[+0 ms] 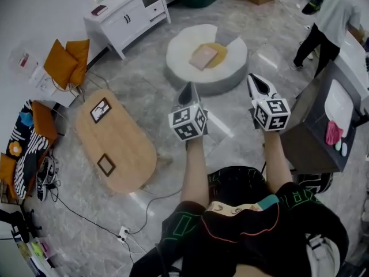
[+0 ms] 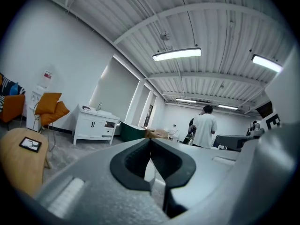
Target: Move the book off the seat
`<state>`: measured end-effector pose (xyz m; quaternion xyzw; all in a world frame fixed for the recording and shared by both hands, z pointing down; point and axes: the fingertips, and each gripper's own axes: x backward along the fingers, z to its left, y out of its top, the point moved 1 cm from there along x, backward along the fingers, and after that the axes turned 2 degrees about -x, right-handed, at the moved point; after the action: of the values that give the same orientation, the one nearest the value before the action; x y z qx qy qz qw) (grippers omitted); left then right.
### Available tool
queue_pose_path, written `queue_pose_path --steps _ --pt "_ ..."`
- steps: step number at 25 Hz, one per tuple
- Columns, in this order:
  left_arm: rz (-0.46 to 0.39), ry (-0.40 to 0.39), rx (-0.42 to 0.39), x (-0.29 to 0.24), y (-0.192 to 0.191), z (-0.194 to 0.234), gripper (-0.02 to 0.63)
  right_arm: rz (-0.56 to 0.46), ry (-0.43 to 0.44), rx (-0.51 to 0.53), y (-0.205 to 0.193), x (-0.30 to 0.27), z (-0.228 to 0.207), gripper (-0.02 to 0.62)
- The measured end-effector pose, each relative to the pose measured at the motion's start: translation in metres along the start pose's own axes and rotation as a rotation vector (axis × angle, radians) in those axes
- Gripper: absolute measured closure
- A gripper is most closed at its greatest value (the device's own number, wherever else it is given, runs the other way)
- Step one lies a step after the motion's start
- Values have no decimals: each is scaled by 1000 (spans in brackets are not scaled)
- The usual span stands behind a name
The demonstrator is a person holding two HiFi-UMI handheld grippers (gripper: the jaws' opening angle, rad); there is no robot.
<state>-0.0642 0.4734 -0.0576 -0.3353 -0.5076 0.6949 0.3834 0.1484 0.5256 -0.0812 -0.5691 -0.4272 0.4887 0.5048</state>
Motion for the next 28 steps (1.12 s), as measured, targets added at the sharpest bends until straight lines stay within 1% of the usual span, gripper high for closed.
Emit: queue_pose_path --steps 4,8,12,16,19,22,24,27,28 --pt "14 -25 12 -11 -10 -9 595 26 -48 7 -5 6 -20 592" --pt "31 -18 9 -20 -14 -9 595 40 -87 2 -8 3 -34 592" --pt "33 26 30 -22 -16 10 595 52 -75 6 -18 -8 -31 592" --pt "38 63 27 -36 -23 21 595 51 -69 -2 -25 -29 -40 592" --pt "46 59 20 -51 -17 29 595 59 -53 -21 -24 -49 -39 592" --pt "56 62 15 -68 -13 36 595 100 -33 -27 -29 -71 -42 592" --pt "74 88 8 -80 -20 39 595 128 -32 -35 -37 -83 -52 592" --pt "108 156 9 -102 -36 47 595 149 -30 -44 -48 -104 -74 592" --pt "113 168 11 -111 -39 48 595 152 -24 -44 -49 -113 -82 592"
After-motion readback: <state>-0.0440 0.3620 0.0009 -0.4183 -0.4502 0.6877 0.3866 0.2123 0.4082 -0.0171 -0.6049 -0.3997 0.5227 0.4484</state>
